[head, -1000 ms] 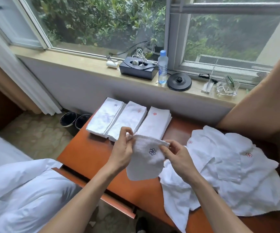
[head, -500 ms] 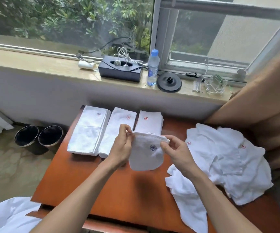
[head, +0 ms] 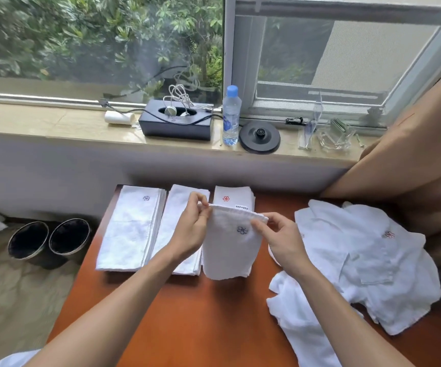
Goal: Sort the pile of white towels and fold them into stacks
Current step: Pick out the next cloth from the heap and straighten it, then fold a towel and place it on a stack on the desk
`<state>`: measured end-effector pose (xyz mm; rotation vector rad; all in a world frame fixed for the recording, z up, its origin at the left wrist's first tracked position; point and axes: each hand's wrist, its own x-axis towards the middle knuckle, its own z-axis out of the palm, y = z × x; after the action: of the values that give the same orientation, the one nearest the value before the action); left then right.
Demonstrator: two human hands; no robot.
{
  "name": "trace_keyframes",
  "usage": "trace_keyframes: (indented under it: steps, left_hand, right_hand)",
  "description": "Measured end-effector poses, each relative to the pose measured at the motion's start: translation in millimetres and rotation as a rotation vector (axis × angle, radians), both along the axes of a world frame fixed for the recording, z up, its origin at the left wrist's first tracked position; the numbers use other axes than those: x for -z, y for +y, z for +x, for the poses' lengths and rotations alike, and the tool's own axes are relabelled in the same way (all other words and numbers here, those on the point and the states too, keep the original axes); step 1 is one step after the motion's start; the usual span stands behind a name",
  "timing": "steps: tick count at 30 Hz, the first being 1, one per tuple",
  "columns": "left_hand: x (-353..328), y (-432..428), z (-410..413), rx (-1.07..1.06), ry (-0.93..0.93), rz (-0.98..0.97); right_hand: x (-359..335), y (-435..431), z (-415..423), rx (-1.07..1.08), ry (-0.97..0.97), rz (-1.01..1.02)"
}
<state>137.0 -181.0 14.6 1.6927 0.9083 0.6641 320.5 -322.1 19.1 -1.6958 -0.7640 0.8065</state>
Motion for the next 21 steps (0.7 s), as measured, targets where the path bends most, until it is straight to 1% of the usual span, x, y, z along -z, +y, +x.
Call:
trace_keyframes:
  steps: [4, 10, 16, 21]
  left_hand:
    - [7.5, 29.1, 30.3, -0.103, -0.011, -0.017]
    - [43.8, 80.4, 67.0, -0.151, 0.023, -0.033]
    - [95.8, 137.9, 92.7, -0.124, 0.093, -0.041]
    - [135.9, 166.5, 106.4, -0.124, 0.138, -0.107]
  right_hand:
    - [14.9, 30.8, 21.4, 0.004, -0.045, -0.008]
    - [48.9, 69.5, 39.3, 0.018, -0.095, -0.076]
    - [84.9, 124.2, 59.8, 0.088, -0.094, -0.144]
    - [117.2, 160.3, 80.1, 0.117, -0.112, -0.193]
